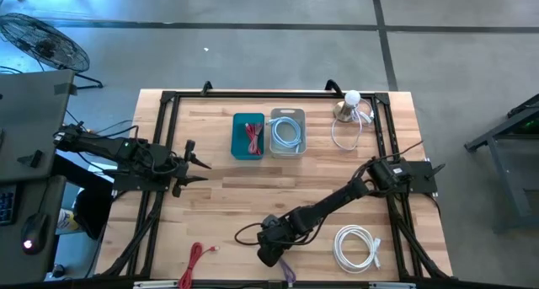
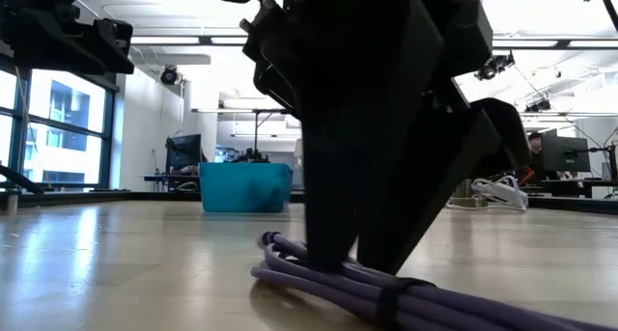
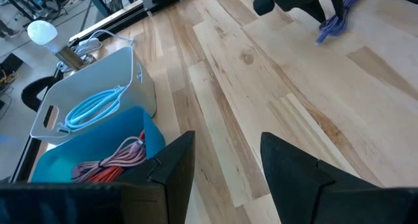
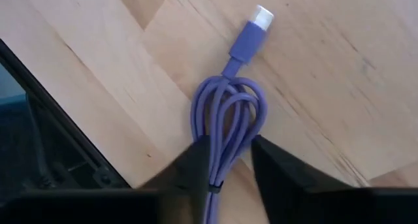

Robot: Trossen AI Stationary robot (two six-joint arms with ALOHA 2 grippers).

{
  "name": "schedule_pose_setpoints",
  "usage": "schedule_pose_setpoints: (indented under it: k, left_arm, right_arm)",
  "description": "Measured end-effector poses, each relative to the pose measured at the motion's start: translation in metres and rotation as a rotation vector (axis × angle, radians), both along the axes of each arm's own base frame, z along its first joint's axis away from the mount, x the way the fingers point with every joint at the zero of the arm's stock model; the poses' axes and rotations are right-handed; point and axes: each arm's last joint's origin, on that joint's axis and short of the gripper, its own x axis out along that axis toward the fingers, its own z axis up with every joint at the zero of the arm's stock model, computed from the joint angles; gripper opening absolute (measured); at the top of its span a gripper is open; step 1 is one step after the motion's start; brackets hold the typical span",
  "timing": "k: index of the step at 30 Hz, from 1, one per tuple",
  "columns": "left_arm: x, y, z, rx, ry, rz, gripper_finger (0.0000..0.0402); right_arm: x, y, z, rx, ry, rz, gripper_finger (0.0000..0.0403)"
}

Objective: Pick & Place USB Port
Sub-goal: Put the violet charger cable into the blue bin

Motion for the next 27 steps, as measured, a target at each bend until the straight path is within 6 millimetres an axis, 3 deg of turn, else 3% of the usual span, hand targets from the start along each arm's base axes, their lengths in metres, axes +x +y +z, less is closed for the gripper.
schedule_pose_setpoints:
  k: [4, 15, 21, 27]
  left_arm:
    - [0.0, 0.0, 0.0, 0.0, 0.0, 0.0, 0.017]
    - [0.0, 0.0, 0.0, -0.006, 0.002, -0.013, 0.017]
    - [0.001, -0.001, 0.003, -0.009, -0.028, -0.02, 0.017]
    - [0.002, -0.001, 0.005, 0.002, -0.058, -0.026, 0.017]
  right_arm:
    - [0.002, 0.0, 0.0, -0.008, -0.027, 0.027, 0.0015]
    - [0.004, 0.0, 0.005, -0.159, -0.11, 0.045, 0.0003]
    - [0.008, -0.005, 0.03, -0.358, -0.179, 0.068, 0.0001]
    - [0.006, -0.013, 0.082, -0.529, -0.259, 0.093, 0.0]
